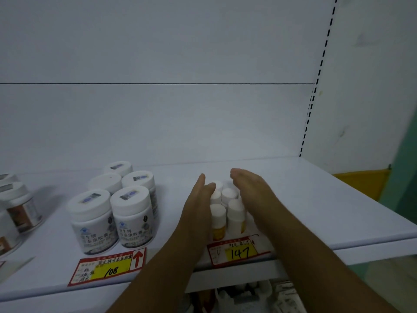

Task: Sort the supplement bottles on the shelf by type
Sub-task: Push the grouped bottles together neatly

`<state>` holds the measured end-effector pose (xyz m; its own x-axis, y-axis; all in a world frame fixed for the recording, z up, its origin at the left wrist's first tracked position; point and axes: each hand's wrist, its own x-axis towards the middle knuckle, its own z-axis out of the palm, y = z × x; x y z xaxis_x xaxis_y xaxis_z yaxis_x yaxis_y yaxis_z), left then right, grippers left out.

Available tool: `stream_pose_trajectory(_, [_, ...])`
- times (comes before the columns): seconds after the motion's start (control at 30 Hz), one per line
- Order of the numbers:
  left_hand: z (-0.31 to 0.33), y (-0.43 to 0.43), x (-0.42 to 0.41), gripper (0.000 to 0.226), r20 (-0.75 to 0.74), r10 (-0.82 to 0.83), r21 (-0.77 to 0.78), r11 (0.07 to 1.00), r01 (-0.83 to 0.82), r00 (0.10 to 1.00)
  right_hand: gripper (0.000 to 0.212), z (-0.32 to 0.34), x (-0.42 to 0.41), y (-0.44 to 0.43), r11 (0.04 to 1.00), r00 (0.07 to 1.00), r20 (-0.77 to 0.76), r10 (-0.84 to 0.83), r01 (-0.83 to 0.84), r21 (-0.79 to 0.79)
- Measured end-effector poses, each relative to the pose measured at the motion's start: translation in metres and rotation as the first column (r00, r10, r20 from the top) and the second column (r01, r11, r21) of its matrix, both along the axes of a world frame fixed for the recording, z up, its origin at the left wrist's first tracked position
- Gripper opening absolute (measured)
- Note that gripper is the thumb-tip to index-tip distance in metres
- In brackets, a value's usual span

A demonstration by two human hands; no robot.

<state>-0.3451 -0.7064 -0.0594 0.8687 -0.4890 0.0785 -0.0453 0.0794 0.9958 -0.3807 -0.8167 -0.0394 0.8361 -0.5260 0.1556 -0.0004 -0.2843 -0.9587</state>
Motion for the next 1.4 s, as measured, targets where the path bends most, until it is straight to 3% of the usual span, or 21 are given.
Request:
stream_pose_trajectory(0.3, [0.002,-0.005,0.006,0.074,0.006,-0.024,0.125,0.992,0.023,1.0,0.027,0.028,0.029,-0.011,0.93,0.935,-0.337,0.113,-0.219,-0.296])
stream_pose_trajectory(0.57, [-0.002,-0.001,0.006,0.092,0.05,-0.095,0.09,0.992,0.091,0.994,0.017,0.027,0.035,-0.009,0.876,0.925,-0.327,0.194,-0.313,-0.366])
stream_pose_trajectory(0.73, [0.002,-0.001,0.005,0.085,0.038,-0.065,0.08,0.995,0.062,0.997,0.019,0.016,0.011,-0.024,0.888,0.972,-0.163,0.166,-0.22,-0.403])
stream_pose_trajectory(0.8, [0.002,-0.001,0.005,0.08,0.026,-0.047,0.067,0.997,0.045,0.999,0.013,0.011,-0.01,-0.035,0.885,0.962,-0.145,0.231,-0.27,-0.38])
stream_pose_trajectory(0.9, [0.001,-0.001,0.0,0.077,0.023,-0.061,0.049,0.997,0.06,0.998,0.056,0.006,-0.037,-0.044,0.848,0.891,-0.28,0.357,-0.435,-0.304])
stream_pose_trajectory(1.03, [0.005,-0.004,0.0,0.081,-0.003,-0.033,0.087,0.996,0.033,0.999,0.072,-0.005,-0.04,-0.042,0.82,0.907,-0.284,0.312,-0.408,-0.401])
stream_pose_trajectory(1.4, [0.005,-0.004,-0.002,0.076,0.009,-0.018,0.094,0.995,0.017,1.0,0.068,-0.02,-0.039,-0.037,0.86,0.952,-0.151,0.267,-0.306,-0.409])
